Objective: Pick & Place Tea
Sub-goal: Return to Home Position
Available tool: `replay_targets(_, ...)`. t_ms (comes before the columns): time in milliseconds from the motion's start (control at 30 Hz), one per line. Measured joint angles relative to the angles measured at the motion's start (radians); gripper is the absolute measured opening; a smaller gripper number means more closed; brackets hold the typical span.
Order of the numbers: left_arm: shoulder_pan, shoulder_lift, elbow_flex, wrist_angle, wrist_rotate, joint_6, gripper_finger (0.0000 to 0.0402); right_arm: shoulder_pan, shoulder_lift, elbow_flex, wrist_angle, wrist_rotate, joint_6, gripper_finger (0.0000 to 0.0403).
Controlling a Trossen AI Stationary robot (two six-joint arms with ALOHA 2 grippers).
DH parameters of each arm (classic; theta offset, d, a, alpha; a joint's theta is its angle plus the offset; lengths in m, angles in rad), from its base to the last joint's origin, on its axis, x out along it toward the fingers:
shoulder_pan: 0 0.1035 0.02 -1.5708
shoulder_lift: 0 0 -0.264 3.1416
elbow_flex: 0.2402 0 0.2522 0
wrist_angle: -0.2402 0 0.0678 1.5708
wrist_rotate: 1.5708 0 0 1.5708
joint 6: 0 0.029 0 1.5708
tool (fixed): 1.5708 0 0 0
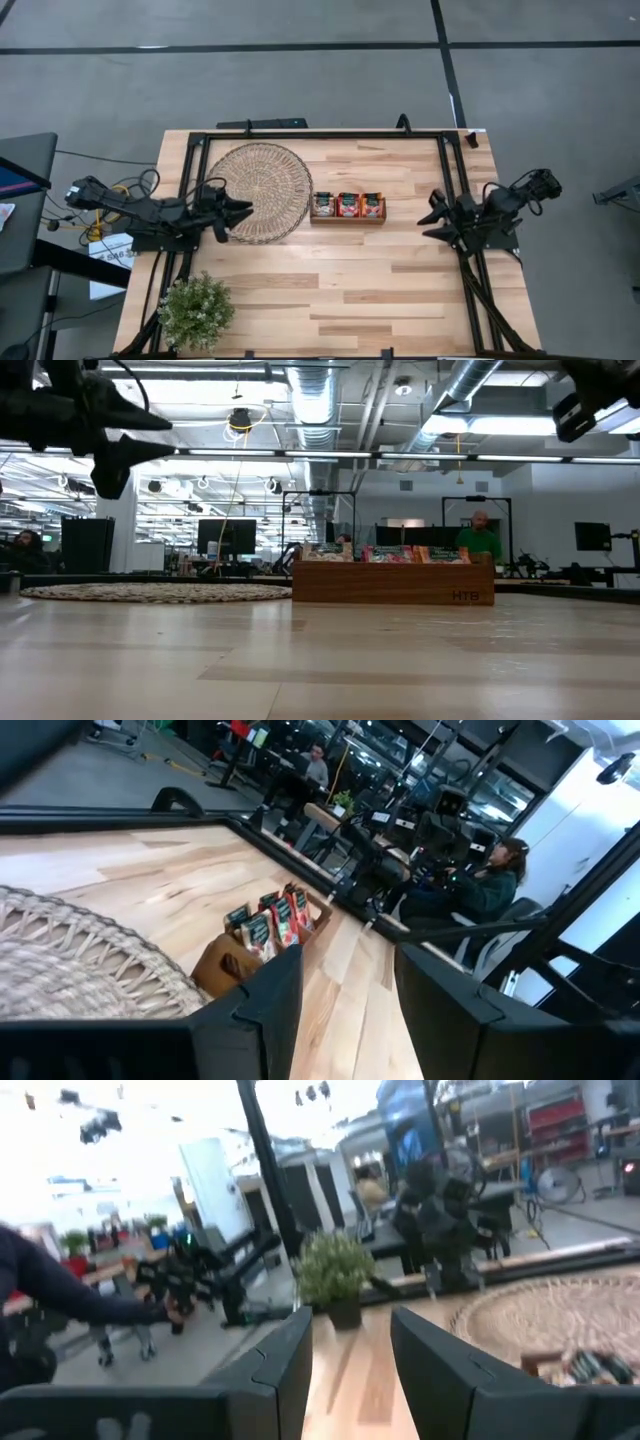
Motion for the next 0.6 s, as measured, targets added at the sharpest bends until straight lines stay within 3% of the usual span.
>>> replay_targets(233, 0.000, -0.008, -0.046, -0.002, -0.007, -0.004, 0.0151, 0.000, 0.000, -0.001, -0.130, -0.020, -0.012, 0.0129)
replay_targets(600, 0.001, -0.008, -0.049, -0.078, -0.106, 0.007, 0.0151, -0.002, 0.000, -0.066, -0.143, -0.001, 0.003, 0.0129)
